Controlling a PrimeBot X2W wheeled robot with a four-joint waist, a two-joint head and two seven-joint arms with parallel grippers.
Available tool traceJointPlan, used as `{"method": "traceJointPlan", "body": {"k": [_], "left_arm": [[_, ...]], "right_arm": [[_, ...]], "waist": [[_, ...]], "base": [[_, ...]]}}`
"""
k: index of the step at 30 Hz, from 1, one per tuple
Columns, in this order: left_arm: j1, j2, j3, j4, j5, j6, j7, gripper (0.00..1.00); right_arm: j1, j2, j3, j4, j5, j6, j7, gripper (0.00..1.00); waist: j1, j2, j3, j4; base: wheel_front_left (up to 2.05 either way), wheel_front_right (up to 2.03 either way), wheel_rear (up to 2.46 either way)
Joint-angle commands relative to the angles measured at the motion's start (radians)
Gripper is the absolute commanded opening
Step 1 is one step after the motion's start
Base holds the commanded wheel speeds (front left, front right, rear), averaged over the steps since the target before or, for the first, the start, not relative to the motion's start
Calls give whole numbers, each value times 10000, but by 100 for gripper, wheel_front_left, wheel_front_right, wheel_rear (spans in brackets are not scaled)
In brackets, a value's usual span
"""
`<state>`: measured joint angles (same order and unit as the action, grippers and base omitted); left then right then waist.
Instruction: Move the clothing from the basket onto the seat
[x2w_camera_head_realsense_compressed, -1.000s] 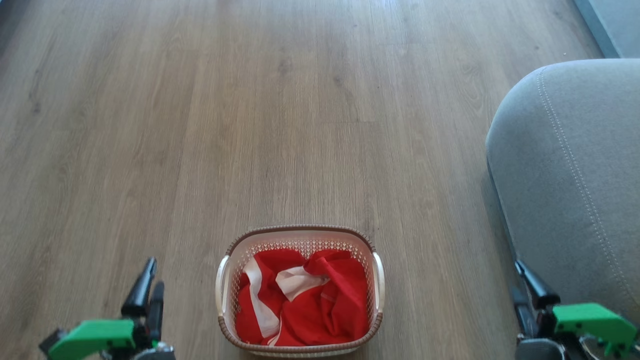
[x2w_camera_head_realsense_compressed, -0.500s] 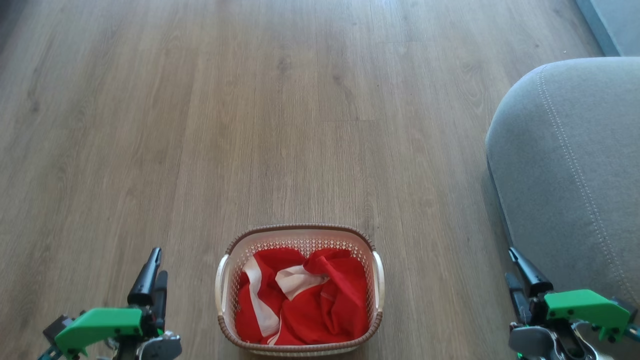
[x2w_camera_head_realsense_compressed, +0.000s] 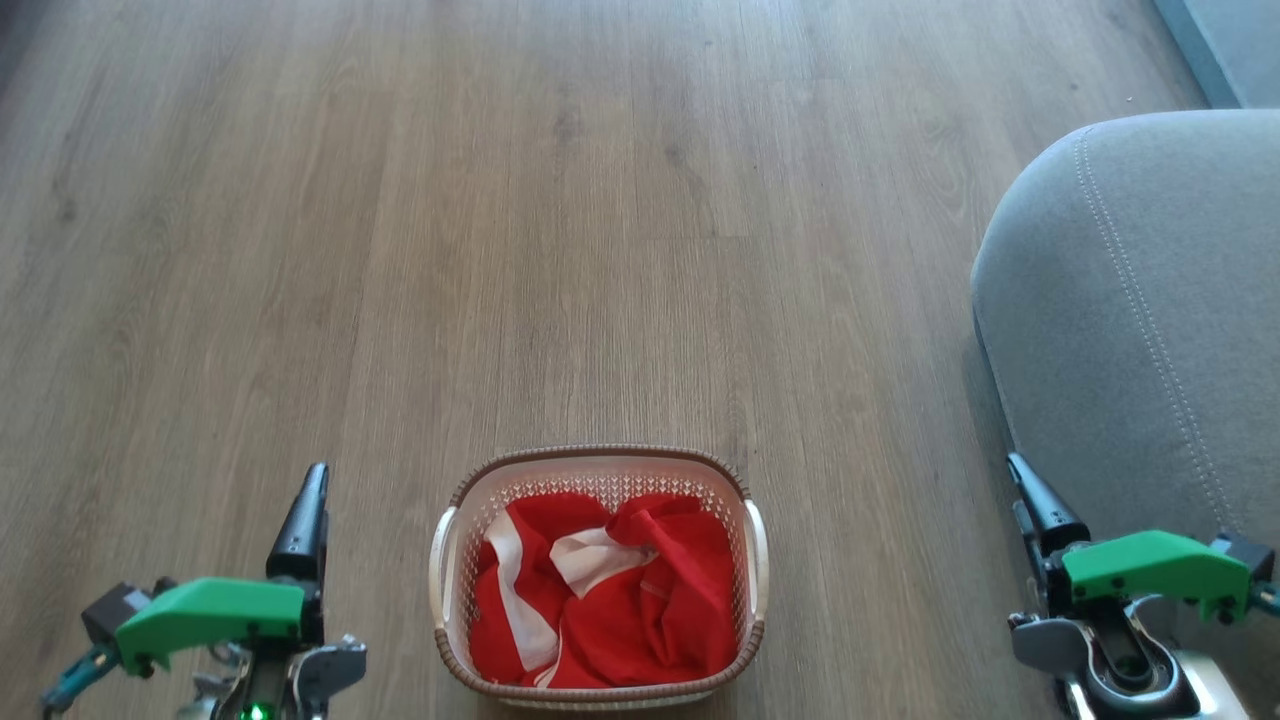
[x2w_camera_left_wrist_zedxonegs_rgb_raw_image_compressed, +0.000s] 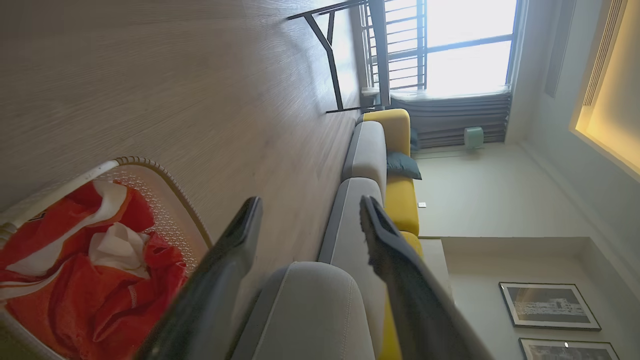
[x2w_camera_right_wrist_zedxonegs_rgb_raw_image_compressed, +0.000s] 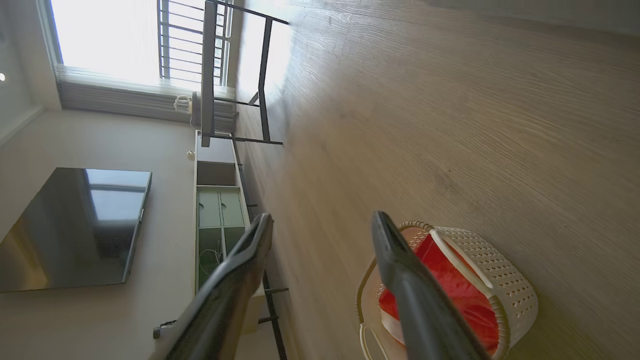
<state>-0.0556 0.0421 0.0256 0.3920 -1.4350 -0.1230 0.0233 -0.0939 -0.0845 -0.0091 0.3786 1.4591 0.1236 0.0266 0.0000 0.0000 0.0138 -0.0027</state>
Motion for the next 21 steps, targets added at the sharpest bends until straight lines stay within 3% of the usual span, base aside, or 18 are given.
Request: {"method": "traceJointPlan", "body": {"k": [1, 21], "left_arm": [[-696, 182, 17, -272, 316, -19, -108, 100], [-1254, 336, -396, -45, 4057, -32, -722, 100]], "right_arm": [[-623, -297, 119, -247, -310, 18, -134, 100], [-1367, -607, 955, 161, -3424, 30, -750, 100]], "waist": [[0, 0, 4, -2], [0, 0, 3, -38]], "base": [[0, 0, 0], [0, 0, 0]]}}
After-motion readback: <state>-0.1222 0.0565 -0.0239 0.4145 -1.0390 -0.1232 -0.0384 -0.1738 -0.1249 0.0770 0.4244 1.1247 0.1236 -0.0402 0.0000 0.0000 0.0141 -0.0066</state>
